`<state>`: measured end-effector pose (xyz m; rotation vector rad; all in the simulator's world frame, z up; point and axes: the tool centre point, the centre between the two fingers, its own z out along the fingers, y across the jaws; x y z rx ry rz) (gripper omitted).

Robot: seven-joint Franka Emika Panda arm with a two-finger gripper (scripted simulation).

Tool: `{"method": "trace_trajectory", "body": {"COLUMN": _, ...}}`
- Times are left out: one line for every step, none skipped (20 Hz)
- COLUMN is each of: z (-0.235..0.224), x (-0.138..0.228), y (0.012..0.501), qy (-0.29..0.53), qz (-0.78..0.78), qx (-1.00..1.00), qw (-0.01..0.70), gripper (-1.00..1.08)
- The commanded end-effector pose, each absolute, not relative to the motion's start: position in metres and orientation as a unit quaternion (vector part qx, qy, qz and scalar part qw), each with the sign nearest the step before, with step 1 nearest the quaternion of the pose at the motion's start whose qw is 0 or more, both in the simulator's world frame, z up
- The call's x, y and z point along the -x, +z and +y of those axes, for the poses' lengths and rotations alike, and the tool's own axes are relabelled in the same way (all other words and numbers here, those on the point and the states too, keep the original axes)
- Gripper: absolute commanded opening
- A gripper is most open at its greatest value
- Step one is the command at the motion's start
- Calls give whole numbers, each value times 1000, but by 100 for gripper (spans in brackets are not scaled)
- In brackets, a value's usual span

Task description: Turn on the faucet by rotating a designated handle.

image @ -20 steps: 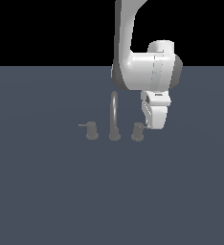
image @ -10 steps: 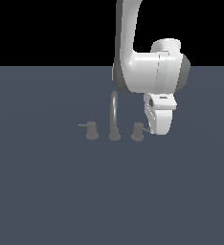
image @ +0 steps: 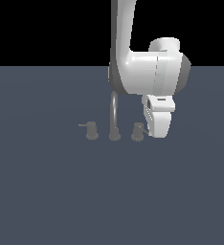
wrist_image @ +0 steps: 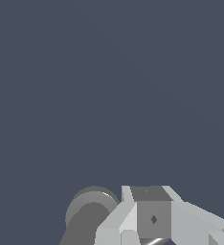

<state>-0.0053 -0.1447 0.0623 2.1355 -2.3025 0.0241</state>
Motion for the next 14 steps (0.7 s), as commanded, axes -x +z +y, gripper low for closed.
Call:
{"method": "trace_trajectory", "body": {"z": -118, "x": 10, "y": 63, "qy": 1, "qz": -724, "qx": -690, "qw": 0, "gripper": -100}}
{"method": "trace_trajectory", "body": {"z": -114, "x": 13, "y": 63, "qy": 1, "qz": -724, "qx": -690, "qw": 0, "gripper": -100}}
{"method": "trace_trajectory", "body": {"z": -109, "x": 15, "y": 63, "qy": 0, "qz": -723, "qx": -691, "qw": 0, "gripper": -100}}
{"method": "trace_trajectory", "body": {"z": -109, "x": 15, "y": 63, "qy": 0, "qz": -723, "qx": -691, "qw": 0, "gripper": -100}}
{"method": "trace_trajectory", "body": {"z": -134, "x": 13, "y": 62, "qy": 6, "qz": -734, "qx": -679, "qw": 1, "gripper": -100}}
{"method": "trace_trajectory", "body": {"z": -126, "x": 12, "y": 62, "qy": 6, "qz": -733, "qx": -680, "qw": 1, "gripper": -100}}
{"method": "trace_trajectory", "body": {"z": -118, "x": 10, "y": 62, "qy": 5, "qz": -732, "qx": -682, "qw": 1, "gripper": -100}}
{"method": "trace_trajectory", "body": {"z": -111, "x": 9, "y": 62, "qy": 4, "qz": -730, "qx": -683, "qw": 1, "gripper": -100}}
{"method": "trace_trajectory", "body": {"z": -103, "x": 7, "y": 62, "qy": 3, "qz": -729, "qx": -685, "qw": 1, "gripper": -100}}
{"method": "trace_trajectory", "body": {"z": -95, "x": 6, "y": 63, "qy": 2, "qz": -727, "qx": -686, "qw": 0, "gripper": -100}}
{"method": "trace_trajectory", "body": {"z": -87, "x": 4, "y": 63, "qy": 1, "qz": -726, "qx": -688, "qw": 0, "gripper": -100}}
{"method": "trace_trajectory", "body": {"z": -80, "x": 3, "y": 63, "qy": 1, "qz": -724, "qx": -689, "qw": 0, "gripper": -100}}
{"method": "trace_trajectory", "body": {"z": -73, "x": 1, "y": 63, "qy": 0, "qz": -723, "qx": -691, "qw": 0, "gripper": -100}}
{"method": "trace_trajectory", "body": {"z": -73, "x": 1, "y": 63, "qy": 0, "qz": -723, "qx": -691, "qw": 0, "gripper": -100}}
